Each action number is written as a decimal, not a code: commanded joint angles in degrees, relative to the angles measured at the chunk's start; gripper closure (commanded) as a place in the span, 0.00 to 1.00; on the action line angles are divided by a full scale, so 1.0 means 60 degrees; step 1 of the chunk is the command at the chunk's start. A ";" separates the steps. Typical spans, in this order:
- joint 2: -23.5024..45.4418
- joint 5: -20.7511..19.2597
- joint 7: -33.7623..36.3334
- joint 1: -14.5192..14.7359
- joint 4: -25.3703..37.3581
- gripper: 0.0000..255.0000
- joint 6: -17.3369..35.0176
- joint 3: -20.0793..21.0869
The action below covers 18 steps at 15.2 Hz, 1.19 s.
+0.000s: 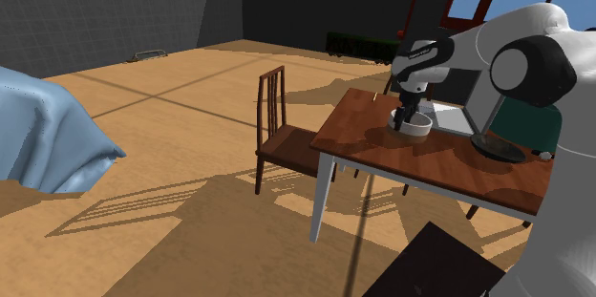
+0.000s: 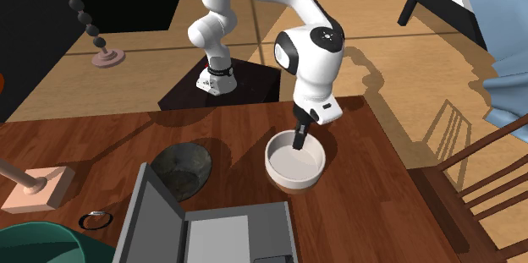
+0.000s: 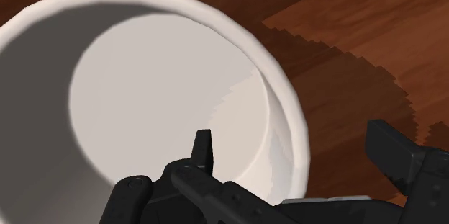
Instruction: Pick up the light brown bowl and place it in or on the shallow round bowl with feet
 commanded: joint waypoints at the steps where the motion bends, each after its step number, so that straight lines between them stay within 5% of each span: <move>1: 0.0028 0.0019 -0.0021 -0.0011 -0.0070 0.00 0.0100 0.0002; 7: 0.0027 0.0019 -0.0021 -0.0011 -0.0069 0.00 0.0099 0.0002; 8: 0.0027 0.0019 -0.0021 -0.0011 -0.0069 1.00 0.0099 0.0002; 18: -0.0019 -0.0007 -0.0007 -0.0006 0.0000 1.00 -0.0012 -0.0007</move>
